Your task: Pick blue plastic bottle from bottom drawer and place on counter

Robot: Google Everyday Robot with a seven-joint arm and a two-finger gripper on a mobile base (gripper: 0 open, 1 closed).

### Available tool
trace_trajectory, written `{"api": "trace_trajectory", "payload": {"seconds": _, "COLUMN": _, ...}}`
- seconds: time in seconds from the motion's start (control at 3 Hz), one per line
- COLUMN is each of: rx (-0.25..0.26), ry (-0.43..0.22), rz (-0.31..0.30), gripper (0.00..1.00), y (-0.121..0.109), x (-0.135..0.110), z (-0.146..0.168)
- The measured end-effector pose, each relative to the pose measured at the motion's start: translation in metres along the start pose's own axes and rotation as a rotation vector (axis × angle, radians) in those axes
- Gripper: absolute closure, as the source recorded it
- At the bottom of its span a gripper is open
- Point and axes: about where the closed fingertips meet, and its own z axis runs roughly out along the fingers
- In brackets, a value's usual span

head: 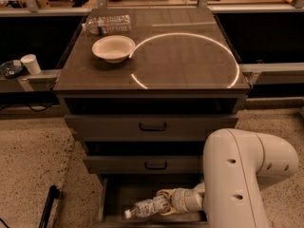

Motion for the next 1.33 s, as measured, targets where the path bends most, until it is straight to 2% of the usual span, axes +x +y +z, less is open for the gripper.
{"api": "trace_trajectory", "payload": {"seconds": 0.33, "rx": 0.05, "ry": -0.048, "rz": -0.026, "gripper": 1.0, "y": -0.009, "x": -0.025, "z": -0.019}}
{"api": "trace_trajectory", "payload": {"seconds": 0.67, "rx": 0.142, "ry": -0.146, "rz": -0.209, "gripper": 1.0, "y": -0.026, "x": -0.089, "z": -0.071}}
{"api": "trace_trajectory", "payload": {"seconds": 1.0, "rx": 0.19, "ry": -0.202, "rz": -0.372, "gripper": 1.0, "y": -0.035, "x": -0.149, "z": -0.116}}
{"api": "trace_trajectory", "payload": {"seconds": 1.33, "rx": 0.248, "ry": -0.172, "rz": -0.466, "gripper": 1.0, "y": -0.031, "x": -0.199, "z": -0.158}}
